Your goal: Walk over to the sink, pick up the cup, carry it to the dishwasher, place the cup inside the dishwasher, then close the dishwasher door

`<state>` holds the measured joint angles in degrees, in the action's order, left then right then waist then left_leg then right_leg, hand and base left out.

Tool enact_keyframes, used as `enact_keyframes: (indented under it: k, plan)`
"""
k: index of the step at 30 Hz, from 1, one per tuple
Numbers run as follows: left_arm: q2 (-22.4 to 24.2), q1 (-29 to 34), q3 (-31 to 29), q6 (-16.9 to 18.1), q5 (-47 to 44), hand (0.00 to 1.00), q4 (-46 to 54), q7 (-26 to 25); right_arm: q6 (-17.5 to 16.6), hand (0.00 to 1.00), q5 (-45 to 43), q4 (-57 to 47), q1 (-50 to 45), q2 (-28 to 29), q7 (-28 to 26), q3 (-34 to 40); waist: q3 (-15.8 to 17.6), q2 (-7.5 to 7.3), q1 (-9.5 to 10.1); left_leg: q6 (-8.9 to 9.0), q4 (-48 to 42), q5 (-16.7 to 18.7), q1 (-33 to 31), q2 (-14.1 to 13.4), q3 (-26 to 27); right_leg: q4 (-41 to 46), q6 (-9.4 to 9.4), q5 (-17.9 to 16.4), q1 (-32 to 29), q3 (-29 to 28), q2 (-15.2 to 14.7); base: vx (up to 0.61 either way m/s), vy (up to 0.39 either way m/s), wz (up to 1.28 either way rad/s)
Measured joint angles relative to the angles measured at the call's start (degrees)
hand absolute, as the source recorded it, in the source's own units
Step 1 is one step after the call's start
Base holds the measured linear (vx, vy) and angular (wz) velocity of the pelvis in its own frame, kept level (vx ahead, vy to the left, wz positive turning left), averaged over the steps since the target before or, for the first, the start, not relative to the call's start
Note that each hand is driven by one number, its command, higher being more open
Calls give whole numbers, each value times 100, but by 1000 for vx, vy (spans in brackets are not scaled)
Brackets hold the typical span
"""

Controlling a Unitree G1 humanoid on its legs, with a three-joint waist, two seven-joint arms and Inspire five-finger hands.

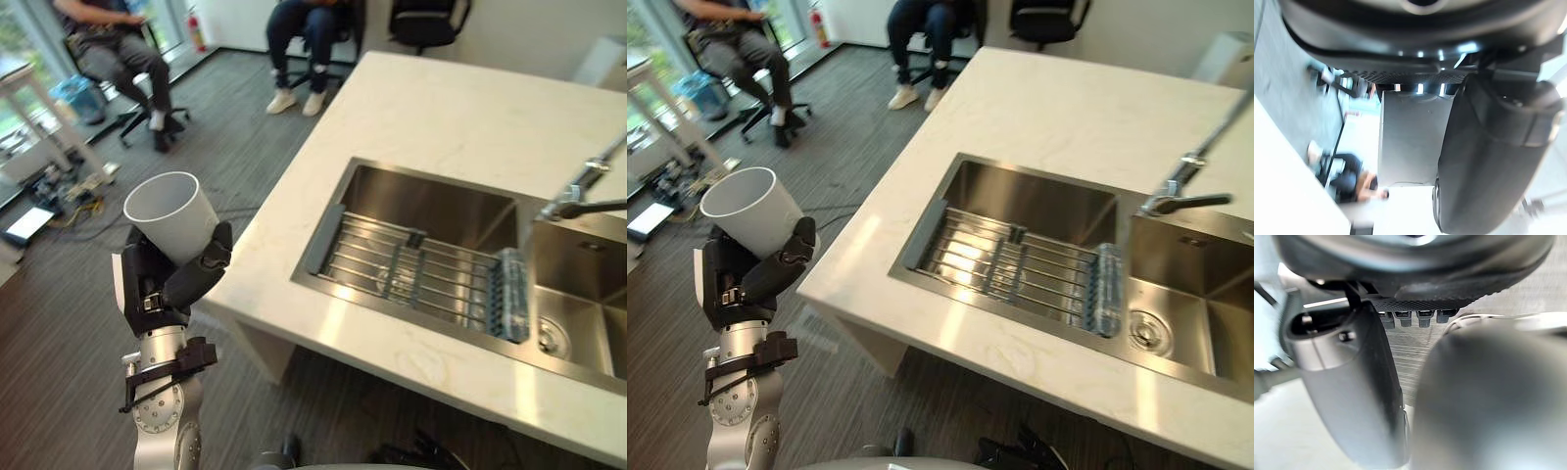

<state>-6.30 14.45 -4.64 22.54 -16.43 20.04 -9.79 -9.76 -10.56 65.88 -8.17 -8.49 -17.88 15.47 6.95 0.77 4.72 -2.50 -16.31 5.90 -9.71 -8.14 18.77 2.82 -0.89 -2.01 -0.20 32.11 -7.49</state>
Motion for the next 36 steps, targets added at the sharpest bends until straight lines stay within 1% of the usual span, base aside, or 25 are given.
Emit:
enact_keyframes:
  k: [1,2,3,4,5,6,7,8,10,12,13,15,16,17,18,19,20,22,23,24,26,27,30,33,36]
  plan:
    - [22,-1,15,20,1,0,5,32,63,100,-36,-6,48,-83,33,22,44,86,8,-126,-591,-130,-91,-236,504,179,0,-84,17,136,-8,28,32,175]
    - [58,-54,114,25,4,0,-7,66,130,100,-88,-136,59,-223,63,43,168,256,-47,-272,-995,-272,-171,-368,1111,1007,-88,-408,-100,362,-204,-18,31,142]
    - [90,-80,192,38,12,0,-11,73,121,100,-84,-168,23,-285,48,75,206,348,-156,-391,-971,-399,-219,-347,1164,1307,-86,-582,-194,426,-299,-75,20,192]
    - [188,-132,230,91,21,0,12,100,119,100,-80,-167,17,-332,33,226,126,441,-311,-388,-248,-604,-153,-134,882,928,-71,-725,-269,440,32,-173,-88,241]
    - [71,-417,163,225,20,0,122,94,5,100,-90,-181,-9,-135,44,363,76,122,-456,-545,218,-406,153,159,1168,69,-323,-202,-374,671,94,-246,-157,272]
    - [125,-669,230,397,14,0,28,88,-107,100,-132,-163,52,-209,108,538,196,349,-489,-324,-307,241,512,-309,1723,369,-265,-78,-327,1124,95,-194,-150,224]
    - [100,-703,253,407,18,0,37,98,-107,100,-138,-141,88,-260,141,573,217,331,-502,-103,-253,248,746,-351,1920,498,-273,-208,-324,1177,-11,-94,-9,157]
    - [122,-699,375,397,23,0,37,99,-121,100,-150,-121,122,-288,146,609,223,339,-495,282,217,25,1229,-358,2155,640,-237,-259,-287,1429,-121,-47,155,125]
    - [149,-671,597,390,73,0,78,107,-163,100,-153,-125,166,-321,145,669,173,419,-467,498,916,-140,1840,-371,2284,754,-218,-270,-230,1797,-229,-80,196,103]
    - [189,-563,839,349,79,0,231,119,-152,100,-116,-120,308,-363,149,669,133,515,-470,1013,1649,-428,2289,-343,2127,1004,-196,-256,-248,2162,-376,-146,237,91]
    - [200,-550,983,337,109,0,250,140,-144,100,-108,-122,351,-354,153,667,105,573,-446,1149,1871,-321,2277,-259,1822,1152,-137,-218,-250,2381,-536,-177,234,99]
    - [170,-446,1052,324,217,0,246,120,-124,100,-117,-148,354,-301,171,661,192,430,-398,1072,1883,-305,2207,-42,1524,1369,-26,-123,-165,2517,-917,-224,224,110]
    - [150,-302,1134,291,214,0,218,91,-124,100,-146,-125,216,-219,187,669,173,361,-397,935,1810,-267,2069,219,1046,1694,-22,-36,-166,2108,-1345,-243,277,142]
    - [149,-288,1186,290,207,0,197,93,-109,100,-181,-124,135,-189,194,666,174,360,-396,814,1761,-251,2007,308,822,1842,-72,-3,-196,1775,-1491,-177,275,202]
    - [138,-314,1305,298,187,0,151,103,-214,100,-284,-228,-84,-111,288,723,171,352,-402,567,1662,-240,1830,530,292,2182,-225,91,-299,912,-1771,-70,213,223]
    - [84,-431,1485,355,180,0,-8,118,-268,100,-413,-341,-208,-94,313,786,161,366,-455,275,1548,-253,1657,637,-280,2468,-259,44,-474,-282,-1732,-56,164,269]
    - [32,-573,1610,418,175,0,-198,155,-253,100,-465,-323,-257,-73,354,774,143,395,-497,191,1452,-292,1492,647,-738,2481,32,-343,-471,-1137,-1390,-27,69,266]
    - [19,-850,1859,463,166,0,-673,149,-229,100,-552,-279,-367,129,372,747,166,330,-510,143,1355,-393,1275,728,-1565,2075,286,-775,-304,-2252,-534,14,-19,221]
    - [-30,-838,1884,463,166,0,-772,112,-229,100,-551,-259,-361,190,360,711,159,271,-498,156,1354,-407,1282,779,-1674,1804,309,-760,-247,-2363,-387,43,-21,125]
    - [-175,-825,1890,456,167,0,-965,87,-233,100,-550,-239,-347,311,323,612,110,88,-432,171,1360,-410,1297,924,-1751,1233,365,-628,-190,-2457,-203,27,-43,44]
    - [-247,-779,1893,369,172,0,-1136,65,-244,100,-545,-204,-223,316,204,488,64,90,-398,264,1507,-433,1306,899,-1718,653,605,-485,19,-2654,-97,49,-52,-6]
    - [-283,-769,1927,346,178,0,-1146,69,-262,100,-537,-210,-129,291,196,429,60,89,-408,318,1640,-475,1280,821,-1642,524,583,-389,-23,-2742,4,42,-42,-27]
    - [-376,-792,2175,304,187,0,-1127,305,-299,100,-623,-238,-122,325,313,422,69,23,-458,336,1471,-359,1064,684,-1701,651,593,-385,-165,-2997,127,37,-55,2]
    - [-502,-791,2257,259,186,0,-1161,742,-290,100,-850,-269,-217,354,435,376,118,-80,-473,489,1052,-180,976,574,-1743,796,593,-385,-40,-2972,241,47,-32,38]
    - [-449,-761,2246,264,96,0,-1039,989,-297,100,-1041,-391,-388,414,461,365,90,-100,-380,408,649,49,923,484,-1711,934,577,-395,203,-3019,333,4,28,57]
